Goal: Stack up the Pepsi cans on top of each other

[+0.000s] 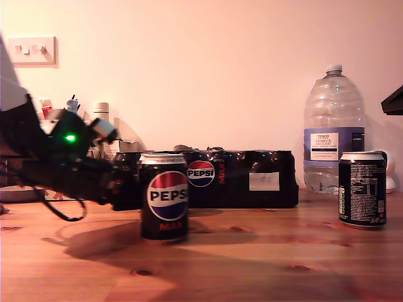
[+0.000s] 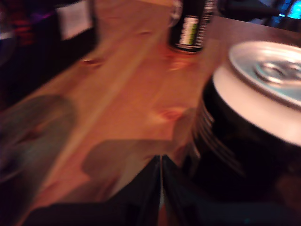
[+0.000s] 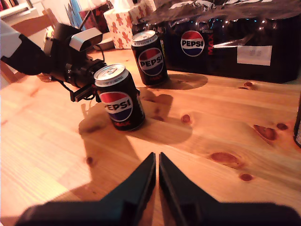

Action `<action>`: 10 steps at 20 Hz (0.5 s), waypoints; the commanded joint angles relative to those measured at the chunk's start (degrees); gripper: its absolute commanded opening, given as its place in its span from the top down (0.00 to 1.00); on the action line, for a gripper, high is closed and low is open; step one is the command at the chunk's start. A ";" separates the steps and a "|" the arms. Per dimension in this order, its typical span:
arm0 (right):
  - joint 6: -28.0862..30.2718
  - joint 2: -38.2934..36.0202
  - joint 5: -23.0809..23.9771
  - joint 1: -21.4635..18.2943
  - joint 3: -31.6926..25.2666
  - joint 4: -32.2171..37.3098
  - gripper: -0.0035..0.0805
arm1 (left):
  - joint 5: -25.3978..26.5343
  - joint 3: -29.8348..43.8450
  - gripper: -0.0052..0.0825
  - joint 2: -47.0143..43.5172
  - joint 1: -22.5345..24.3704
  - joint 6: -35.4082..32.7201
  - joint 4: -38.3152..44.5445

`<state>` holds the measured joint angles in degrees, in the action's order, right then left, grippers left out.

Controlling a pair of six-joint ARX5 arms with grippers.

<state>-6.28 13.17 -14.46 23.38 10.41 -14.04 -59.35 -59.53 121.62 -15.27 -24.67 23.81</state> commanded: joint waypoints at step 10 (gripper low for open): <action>0.72 0.55 0.04 0.24 0.31 -0.22 0.97 | 2.45 11.17 0.97 -7.85 -2.67 0.90 4.94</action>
<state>-5.91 13.17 -14.46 23.38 10.41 -14.68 -56.77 -49.47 115.20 -17.17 -24.18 27.75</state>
